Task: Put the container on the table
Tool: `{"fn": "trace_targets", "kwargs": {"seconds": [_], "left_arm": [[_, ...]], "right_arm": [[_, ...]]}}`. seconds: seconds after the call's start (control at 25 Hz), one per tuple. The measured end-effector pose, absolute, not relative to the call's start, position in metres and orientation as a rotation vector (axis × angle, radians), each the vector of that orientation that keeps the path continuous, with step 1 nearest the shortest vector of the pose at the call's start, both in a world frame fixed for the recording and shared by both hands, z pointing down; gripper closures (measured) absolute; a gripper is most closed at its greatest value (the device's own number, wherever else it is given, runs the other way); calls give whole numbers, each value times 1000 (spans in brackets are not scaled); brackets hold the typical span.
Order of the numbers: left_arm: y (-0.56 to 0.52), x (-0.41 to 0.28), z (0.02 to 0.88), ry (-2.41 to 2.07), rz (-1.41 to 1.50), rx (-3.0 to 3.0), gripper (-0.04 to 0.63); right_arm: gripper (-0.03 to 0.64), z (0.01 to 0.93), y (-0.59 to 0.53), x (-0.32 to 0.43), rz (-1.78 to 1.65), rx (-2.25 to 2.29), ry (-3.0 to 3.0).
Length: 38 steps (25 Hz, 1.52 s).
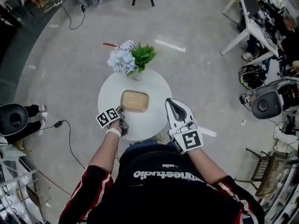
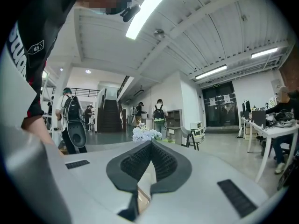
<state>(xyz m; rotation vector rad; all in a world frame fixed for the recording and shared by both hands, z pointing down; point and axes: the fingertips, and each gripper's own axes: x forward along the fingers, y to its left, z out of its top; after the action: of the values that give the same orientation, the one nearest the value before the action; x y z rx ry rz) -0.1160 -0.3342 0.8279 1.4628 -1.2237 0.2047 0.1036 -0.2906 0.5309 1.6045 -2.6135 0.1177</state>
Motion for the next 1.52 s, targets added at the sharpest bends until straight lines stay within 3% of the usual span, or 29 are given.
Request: {"fn": "trace_targets", "kwargs": {"seconds": [1.52], "left_arm": [[-337,-114,862,-1326,184,1373,527]], "right_arm": [[606,537,-294,122,97,1577,-2585]]}}
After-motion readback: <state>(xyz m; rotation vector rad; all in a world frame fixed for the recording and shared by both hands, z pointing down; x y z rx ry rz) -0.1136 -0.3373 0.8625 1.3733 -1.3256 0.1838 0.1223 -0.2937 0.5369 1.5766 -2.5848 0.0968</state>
